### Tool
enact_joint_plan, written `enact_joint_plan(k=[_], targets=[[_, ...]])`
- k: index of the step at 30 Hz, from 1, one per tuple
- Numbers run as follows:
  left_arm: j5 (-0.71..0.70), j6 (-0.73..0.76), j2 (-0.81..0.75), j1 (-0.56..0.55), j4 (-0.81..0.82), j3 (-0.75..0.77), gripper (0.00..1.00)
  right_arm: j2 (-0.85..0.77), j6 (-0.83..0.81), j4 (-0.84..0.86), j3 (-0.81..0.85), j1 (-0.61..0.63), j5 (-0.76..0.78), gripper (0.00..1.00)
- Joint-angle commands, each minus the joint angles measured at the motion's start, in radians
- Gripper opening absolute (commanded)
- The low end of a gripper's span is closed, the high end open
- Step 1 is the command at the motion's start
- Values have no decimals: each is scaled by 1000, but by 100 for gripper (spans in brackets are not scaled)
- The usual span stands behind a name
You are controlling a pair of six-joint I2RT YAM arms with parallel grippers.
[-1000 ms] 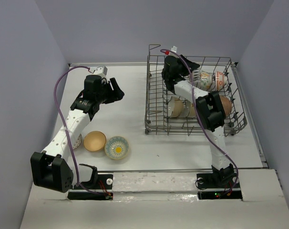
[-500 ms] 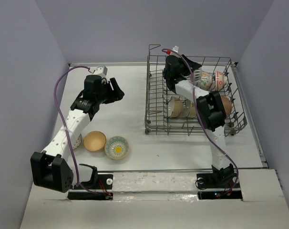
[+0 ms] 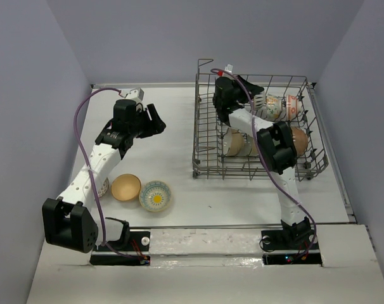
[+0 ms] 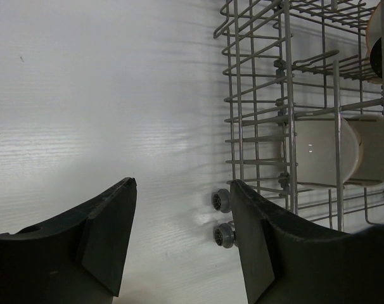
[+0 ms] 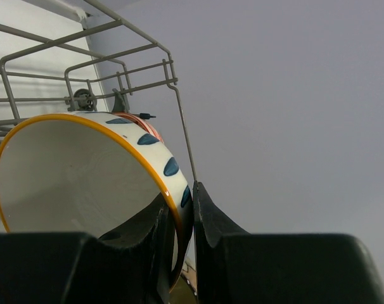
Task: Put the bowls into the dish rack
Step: Insert the bowl into the dish rack.
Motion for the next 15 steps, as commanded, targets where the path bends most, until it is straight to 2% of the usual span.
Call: enact_joint_plan(k=[1, 15], targets=[[17, 3, -7, 7, 35, -5, 70, 64, 44, 3, 5, 10, -49, 1], [20, 2, -5, 7, 35, -6, 70, 110, 107, -66, 13, 19, -71, 1]])
